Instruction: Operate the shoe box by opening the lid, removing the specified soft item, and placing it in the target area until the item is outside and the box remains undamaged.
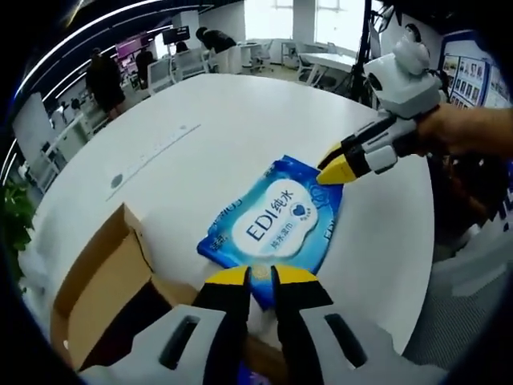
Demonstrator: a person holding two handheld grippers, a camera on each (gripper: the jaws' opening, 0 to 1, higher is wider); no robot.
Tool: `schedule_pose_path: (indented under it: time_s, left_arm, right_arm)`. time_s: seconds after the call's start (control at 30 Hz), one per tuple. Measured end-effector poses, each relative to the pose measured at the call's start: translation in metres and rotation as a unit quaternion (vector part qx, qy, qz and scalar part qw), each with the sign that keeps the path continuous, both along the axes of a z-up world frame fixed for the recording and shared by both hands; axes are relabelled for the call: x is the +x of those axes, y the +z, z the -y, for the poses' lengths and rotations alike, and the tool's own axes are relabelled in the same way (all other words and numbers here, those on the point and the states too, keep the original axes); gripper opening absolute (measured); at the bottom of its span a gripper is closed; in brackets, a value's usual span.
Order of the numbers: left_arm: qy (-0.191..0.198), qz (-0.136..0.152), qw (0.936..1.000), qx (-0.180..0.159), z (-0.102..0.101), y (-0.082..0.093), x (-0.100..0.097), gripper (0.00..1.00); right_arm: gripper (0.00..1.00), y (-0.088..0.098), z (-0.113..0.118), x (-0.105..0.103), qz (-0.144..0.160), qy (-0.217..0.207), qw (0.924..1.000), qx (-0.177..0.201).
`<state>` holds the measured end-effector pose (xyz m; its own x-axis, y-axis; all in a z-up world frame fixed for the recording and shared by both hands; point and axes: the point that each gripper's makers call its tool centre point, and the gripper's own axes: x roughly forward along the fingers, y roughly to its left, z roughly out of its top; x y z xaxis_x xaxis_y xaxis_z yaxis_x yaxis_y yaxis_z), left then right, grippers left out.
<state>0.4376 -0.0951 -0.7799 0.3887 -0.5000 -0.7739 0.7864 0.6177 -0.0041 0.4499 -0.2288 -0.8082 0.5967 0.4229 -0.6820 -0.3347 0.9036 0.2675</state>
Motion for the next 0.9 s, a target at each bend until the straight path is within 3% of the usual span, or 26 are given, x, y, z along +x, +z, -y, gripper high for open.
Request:
schedule_pose_path:
  time_s: [0.3, 0.57, 0.9]
  left_arm:
    - [-0.005, 0.006, 0.9995, -0.029, -0.003, 0.018, 0.000, 0.12]
    - [0.001, 0.018, 0.9993, -0.032, -0.022, 0.030, 0.006, 0.13]
    - [0.002, 0.020, 0.9991, -0.037, -0.049, 0.037, 0.005, 0.15]
  right_arm:
    - [0.16, 0.014, -0.002, -0.003, 0.020, 0.021, 0.9995, -0.011]
    - [0.18, 0.034, -0.010, 0.000, 0.042, 0.040, 0.9982, -0.013]
    - [0.20, 0.057, -0.047, 0.004, 0.068, 0.096, 0.9930, -0.008]
